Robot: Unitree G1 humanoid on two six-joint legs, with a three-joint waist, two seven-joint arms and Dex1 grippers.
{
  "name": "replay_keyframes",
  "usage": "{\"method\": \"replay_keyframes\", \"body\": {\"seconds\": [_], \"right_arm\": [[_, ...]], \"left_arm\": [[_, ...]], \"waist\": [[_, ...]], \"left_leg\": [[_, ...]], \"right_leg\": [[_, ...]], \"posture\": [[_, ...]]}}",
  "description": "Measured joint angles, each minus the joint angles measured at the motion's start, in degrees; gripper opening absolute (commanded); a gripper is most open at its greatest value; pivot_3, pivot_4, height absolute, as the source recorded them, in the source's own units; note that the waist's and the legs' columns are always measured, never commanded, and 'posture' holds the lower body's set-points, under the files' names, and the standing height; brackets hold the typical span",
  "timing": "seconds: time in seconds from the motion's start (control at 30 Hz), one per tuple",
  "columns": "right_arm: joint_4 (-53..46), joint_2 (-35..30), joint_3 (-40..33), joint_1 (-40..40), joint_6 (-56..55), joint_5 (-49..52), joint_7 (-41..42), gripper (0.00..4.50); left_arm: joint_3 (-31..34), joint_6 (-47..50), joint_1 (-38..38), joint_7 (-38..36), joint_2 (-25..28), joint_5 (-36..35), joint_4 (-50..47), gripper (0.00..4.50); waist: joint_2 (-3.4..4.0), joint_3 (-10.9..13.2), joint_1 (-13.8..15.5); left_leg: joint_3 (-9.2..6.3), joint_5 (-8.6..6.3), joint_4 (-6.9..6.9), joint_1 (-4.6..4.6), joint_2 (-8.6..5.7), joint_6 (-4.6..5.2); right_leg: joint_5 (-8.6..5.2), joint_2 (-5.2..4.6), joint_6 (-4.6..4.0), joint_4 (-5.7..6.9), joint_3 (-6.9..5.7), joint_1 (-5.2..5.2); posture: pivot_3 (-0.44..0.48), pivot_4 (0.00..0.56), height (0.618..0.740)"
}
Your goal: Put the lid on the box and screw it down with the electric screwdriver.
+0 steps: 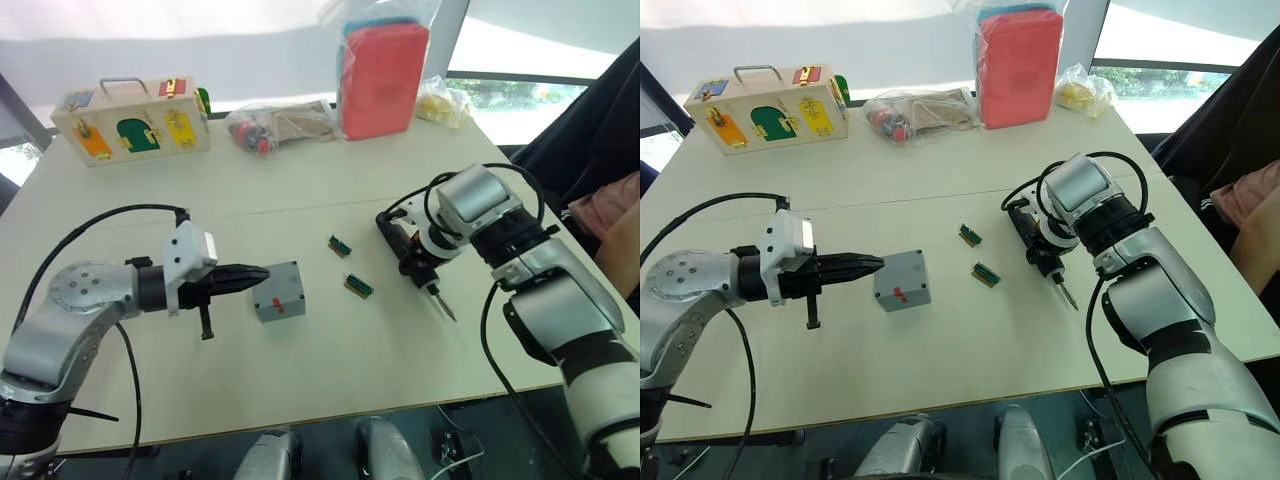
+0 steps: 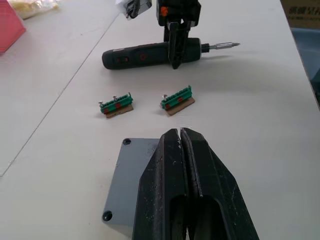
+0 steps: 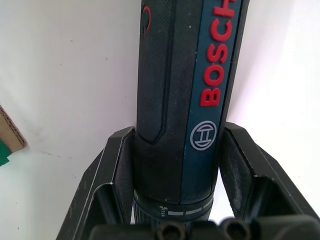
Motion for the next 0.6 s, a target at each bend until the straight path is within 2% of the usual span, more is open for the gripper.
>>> {"method": "replay_keyframes", "body": {"seconds": [0.1,0.23,0.33,0.47,0.6], "right_arm": [[2.4,0.8,-3.4,-0.7,-2.6,-0.9,-1.3,1.91],[0.8,0.5,-8.2,-4.3,-7.2,-1.2,0.3,1.91],[-12.2,1.5,-17.4,-1.1,-15.9,2.8,3.0,1.91],[-29.1,9.8,-27.1,7.2,-30.6,7.3,2.2,1.91],[-35.1,17.4,-33.5,16.4,-43.9,10.0,1.3,1.91]], "left_arm": [[0.0,0.1,-0.1,0.0,0.2,0.0,0.1,0.0],[0.1,0.2,-0.2,0.0,0.7,0.1,0.5,0.0],[0.1,0.2,-0.4,-0.4,2.4,0.3,1.1,0.0],[0.5,0.2,-1.1,-0.8,3.0,0.8,2.6,0.0],[-0.6,-0.1,-1.4,-1.1,3.0,2.7,4.9,0.0]], "waist": [[0.07,0.0,0.1],[0.18,0.1,-0.1],[0.13,0.2,-0.7],[0.08,0.1,-1.4],[0.01,0.1,-0.6]], "left_leg": [[0.01,0.01,-0.01,-0.05,-0.02,-0.02],[0.1,0.02,-0.21,-0.12,0.01,-0.04],[0.2,0.04,-0.26,-0.32,0.07,-0.08],[0.21,0.08,-0.19,-0.32,0.11,-0.13],[0.15,0.06,0.05,-0.27,-0.01,-0.09]], "right_leg": [[0.01,0.0,-0.01,0.06,0.02,-0.1],[0.0,0.01,-0.02,0.26,0.04,-0.41],[0.0,0.06,-0.02,0.38,0.13,-0.75],[0.0,0.08,-0.01,0.51,0.17,-0.75],[0.0,0.07,-0.01,0.47,0.16,-0.49]], "posture": [[0.0,0.15,0.74],[0.0,0.15,0.74],[0.0,0.15,0.74],[0.0,0.15,0.74],[0.0,0.15,0.74]]}}
